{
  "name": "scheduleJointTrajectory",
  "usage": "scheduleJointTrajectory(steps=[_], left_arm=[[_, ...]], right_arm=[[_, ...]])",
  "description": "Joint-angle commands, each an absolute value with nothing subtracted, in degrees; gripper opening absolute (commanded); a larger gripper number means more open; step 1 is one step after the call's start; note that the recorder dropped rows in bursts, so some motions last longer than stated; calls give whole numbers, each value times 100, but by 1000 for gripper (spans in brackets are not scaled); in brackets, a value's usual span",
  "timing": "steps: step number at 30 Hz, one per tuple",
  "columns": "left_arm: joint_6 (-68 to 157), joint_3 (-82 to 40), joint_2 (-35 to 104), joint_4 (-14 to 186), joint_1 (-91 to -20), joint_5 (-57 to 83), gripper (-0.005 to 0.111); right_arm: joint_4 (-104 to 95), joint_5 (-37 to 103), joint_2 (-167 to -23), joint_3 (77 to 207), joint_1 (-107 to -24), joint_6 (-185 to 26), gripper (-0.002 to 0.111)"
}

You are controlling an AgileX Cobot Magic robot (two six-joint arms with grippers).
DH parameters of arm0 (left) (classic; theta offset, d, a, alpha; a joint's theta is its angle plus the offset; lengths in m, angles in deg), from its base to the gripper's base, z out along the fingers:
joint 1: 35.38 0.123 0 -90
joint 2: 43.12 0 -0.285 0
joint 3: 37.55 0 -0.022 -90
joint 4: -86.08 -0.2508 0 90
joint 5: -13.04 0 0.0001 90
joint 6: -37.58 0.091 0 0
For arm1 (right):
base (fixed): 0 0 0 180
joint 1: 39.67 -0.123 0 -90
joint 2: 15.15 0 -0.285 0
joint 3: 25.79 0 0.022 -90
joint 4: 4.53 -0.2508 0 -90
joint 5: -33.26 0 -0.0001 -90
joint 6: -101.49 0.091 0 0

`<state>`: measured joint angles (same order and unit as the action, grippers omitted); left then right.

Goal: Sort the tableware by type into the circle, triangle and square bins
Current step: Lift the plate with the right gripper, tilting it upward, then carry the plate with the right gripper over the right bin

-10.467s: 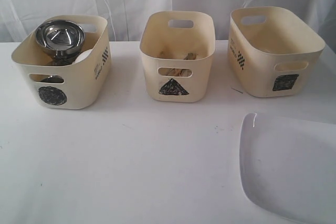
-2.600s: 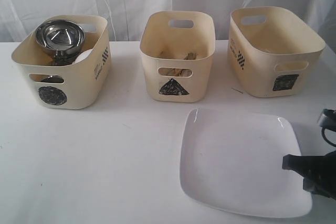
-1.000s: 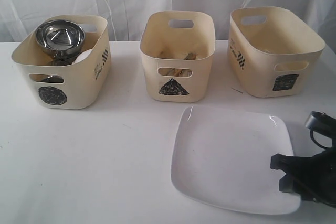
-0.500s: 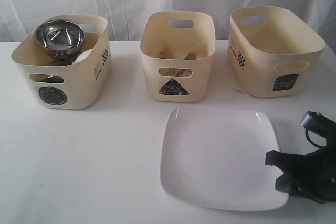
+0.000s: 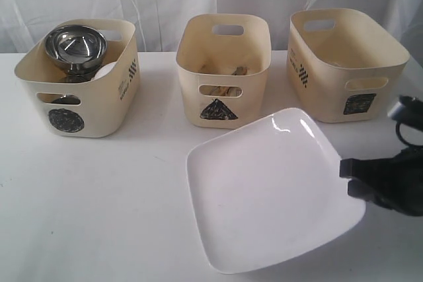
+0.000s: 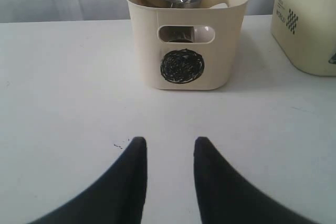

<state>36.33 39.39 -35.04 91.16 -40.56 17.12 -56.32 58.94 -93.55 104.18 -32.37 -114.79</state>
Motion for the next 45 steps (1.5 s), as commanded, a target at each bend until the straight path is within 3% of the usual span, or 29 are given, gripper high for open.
scheduleJointTrajectory(steps=[1, 31, 45], left_arm=[[3637, 3967, -3533, 9157, -4072, 1733, 36], [3637, 3967, -3533, 9157, -4072, 1733, 36], [3637, 3967, -3533, 9157, -4072, 1733, 36]], right_arm=[[-5525, 5858, -9050, 10726, -3259, -11642, 0], [-5021, 5908, -8973, 12217, -3281, -11531, 0], [-4142, 6490, -8973, 12257, -3281, -11229, 0]])
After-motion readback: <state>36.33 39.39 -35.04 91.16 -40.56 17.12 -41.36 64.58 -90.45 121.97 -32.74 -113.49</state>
